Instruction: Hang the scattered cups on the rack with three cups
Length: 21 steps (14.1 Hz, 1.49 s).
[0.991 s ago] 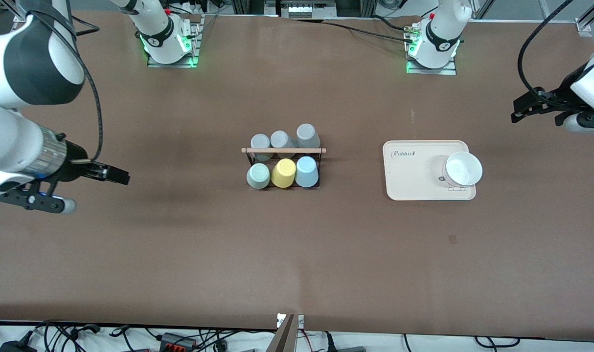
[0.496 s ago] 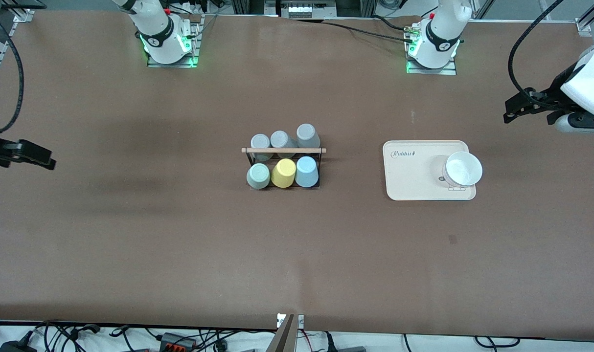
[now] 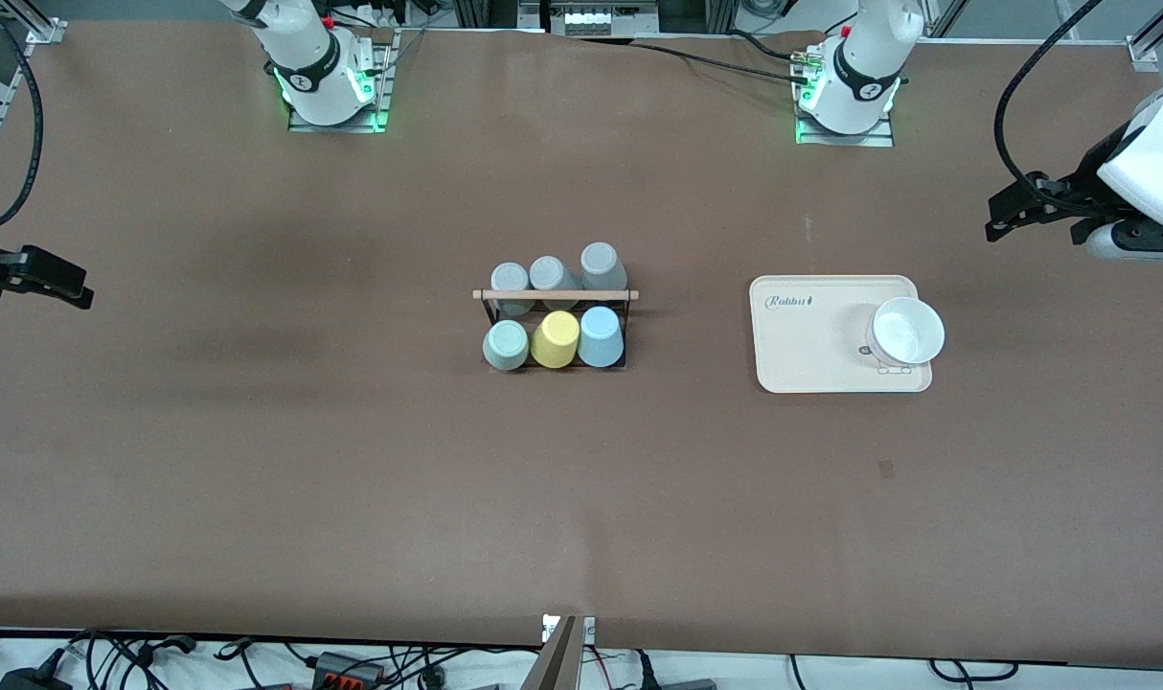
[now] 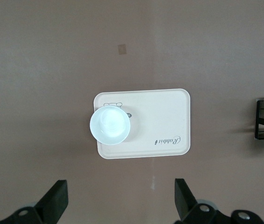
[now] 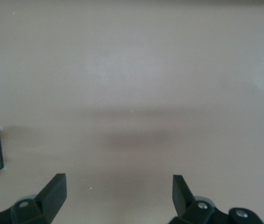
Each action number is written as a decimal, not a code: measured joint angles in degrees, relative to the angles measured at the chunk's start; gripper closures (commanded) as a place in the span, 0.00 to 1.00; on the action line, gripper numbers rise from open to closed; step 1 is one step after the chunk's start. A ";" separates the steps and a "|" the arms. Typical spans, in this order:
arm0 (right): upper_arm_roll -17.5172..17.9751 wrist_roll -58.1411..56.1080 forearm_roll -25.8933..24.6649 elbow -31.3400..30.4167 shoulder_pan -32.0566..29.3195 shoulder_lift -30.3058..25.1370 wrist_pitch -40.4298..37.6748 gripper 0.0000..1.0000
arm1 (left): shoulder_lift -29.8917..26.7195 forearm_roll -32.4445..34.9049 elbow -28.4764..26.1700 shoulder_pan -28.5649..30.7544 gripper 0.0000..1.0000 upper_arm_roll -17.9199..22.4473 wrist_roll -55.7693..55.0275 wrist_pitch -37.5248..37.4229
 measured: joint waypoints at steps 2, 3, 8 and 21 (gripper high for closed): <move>-0.05 -0.26 0.21 -5.34 -0.02 -3.34 2.28 0.00 | 0.01 0.00 0.00 -0.02 0.00 -0.05 0.00 0.00; -0.05 -0.34 0.21 -8.66 0.01 -5.56 4.03 0.00 | 0.01 0.00 0.00 -0.03 0.00 -0.07 0.00 0.00; 0.03 -0.48 0.21 -18.95 0.06 -12.34 7.69 0.00 | 0.07 0.00 0.00 -0.05 0.00 -0.12 0.00 0.00; 0.10 -0.48 0.43 -19.08 -0.24 -12.33 9.73 0.00 | 0.07 0.00 0.00 0.17 0.00 -0.05 0.00 -0.06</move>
